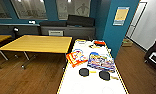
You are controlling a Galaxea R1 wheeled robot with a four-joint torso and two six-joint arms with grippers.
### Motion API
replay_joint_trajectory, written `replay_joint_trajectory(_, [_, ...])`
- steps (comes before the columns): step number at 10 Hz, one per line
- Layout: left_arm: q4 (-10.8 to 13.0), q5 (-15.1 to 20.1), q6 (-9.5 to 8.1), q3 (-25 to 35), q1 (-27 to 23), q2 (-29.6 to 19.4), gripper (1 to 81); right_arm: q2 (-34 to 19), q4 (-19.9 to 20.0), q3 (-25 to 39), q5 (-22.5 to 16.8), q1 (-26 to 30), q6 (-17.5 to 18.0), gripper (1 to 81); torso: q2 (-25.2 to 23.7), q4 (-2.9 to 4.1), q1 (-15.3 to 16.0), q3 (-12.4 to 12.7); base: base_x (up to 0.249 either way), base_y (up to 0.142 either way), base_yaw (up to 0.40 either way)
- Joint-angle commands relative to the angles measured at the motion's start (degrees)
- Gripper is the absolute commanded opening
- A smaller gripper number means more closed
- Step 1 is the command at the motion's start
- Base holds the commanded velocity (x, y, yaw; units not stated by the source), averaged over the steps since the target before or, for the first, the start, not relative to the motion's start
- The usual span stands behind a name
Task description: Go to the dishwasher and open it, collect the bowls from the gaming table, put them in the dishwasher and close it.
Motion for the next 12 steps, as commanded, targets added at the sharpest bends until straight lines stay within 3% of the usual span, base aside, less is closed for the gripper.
replay_joint_trajectory(1, [-19.3, 0.2, 16.85, -5.7, -0.7, 0.5, 1.0, -2.7, -1.5, 0.7, -4.1, 1.3, 0.3, 1.0, 0.0, 0.0, 0.0, 0.0, 0.0, 0.0, 0.0])
replay_joint_trajectory(2, [-23.4, 0.2, 21.12, -8.1, 0.3, 1.4, 1.0, -2.6, -1.5, 0.5, -4.1, 1.4, 0.3, 1.0, 0.0, 0.0, 0.0, 0.0, 0.0, 0.0, 0.0])
replay_joint_trajectory(3, [-26.0, 0.6, 24.79, -11.2, 0.7, 2.9, 1.0, -2.5, -1.5, 0.1, -4.1, 1.4, 0.3, 1.0, 0.0, 0.0, 0.0, 0.0, 0.0, 0.0, 0.0])
replay_joint_trajectory(5, [-22.4, 0.0, 27.54, -13.4, 1.8, 4.7, 1.0, -0.5, -1.5, -2.3, -4.2, 1.3, 0.3, 1.0, 0.0, 0.0, 0.0, 0.0, 0.0, 0.0, 0.0])
replay_joint_trajectory(7, [-20.4, -1.9, 27.8, -15.2, 2.0, 6.2, 1.0, 1.2, -1.6, -4.9, -4.3, 1.4, 0.2, 1.0, 0.0, 0.0, 0.0, 0.0, 0.0, 0.0, 0.0])
replay_joint_trajectory(8, [-20.3, -2.2, 27.8, -16.8, 2.7, 7.8, 1.0, 2.0, -1.7, -5.9, -4.4, 1.4, 0.2, 1.0, 0.0, 0.0, 0.0, 0.0, 0.0, 0.0, 0.0])
replay_joint_trajectory(11, [-19.9, -7.4, 27.8, -23.2, 5.8, 13.1, 1.0, 4.4, -1.6, -9.4, -5.9, 1.6, 0.2, 1.0, 0.0, 0.0, 0.0, 0.0, 0.0, 0.0, 0.0])
replay_joint_trajectory(12, [-19.9, -7.4, 27.8, -24.9, 6.5, 14.3, 1.0, 5.1, -1.6, -10.2, -6.0, 1.6, 0.3, 1.0, 0.0, 0.0, 0.0, 1.3, 0.0, 0.0, 0.0])
